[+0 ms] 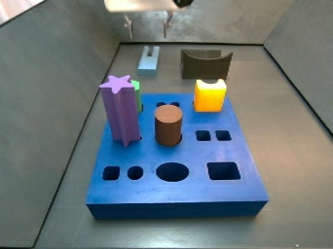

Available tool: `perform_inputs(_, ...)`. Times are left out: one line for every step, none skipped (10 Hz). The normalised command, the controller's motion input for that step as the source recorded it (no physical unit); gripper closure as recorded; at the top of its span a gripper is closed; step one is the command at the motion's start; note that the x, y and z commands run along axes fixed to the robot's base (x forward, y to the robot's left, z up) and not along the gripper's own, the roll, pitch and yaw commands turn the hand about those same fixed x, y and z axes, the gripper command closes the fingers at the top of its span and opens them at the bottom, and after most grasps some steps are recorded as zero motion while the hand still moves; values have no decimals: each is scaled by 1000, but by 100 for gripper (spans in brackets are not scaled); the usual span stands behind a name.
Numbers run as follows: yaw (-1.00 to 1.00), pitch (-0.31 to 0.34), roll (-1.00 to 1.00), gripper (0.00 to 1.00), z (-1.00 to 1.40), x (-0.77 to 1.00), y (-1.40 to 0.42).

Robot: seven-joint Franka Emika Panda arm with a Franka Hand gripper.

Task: Pick up the square-circle object. Move up. Rotate the square-circle object. Place the square-circle object on the fixture. Regrasp the square-circle object. Move to above the board. Insert the square-circle object.
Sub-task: Rotate the square-circle object.

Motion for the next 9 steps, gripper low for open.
perform_inputs(17,27,-108,0,687,-22,-14)
perform_inputs(1000,0,0,0,0,0,0)
perform_inputs(1000,1,0,0,-103,-4,-2)
perform_inputs(1000,0,0,0,-229,8,-5)
perform_inputs(1000,-1,1,0,-173,40,7)
perform_inputs(1000,-1,1,0,-86,35,9)
perform_inputs(1000,0,1,0,-71,32,7)
perform_inputs(1000,0,1,0,-64,33,7)
perform_inputs(1000,0,2,0,-59,34,6)
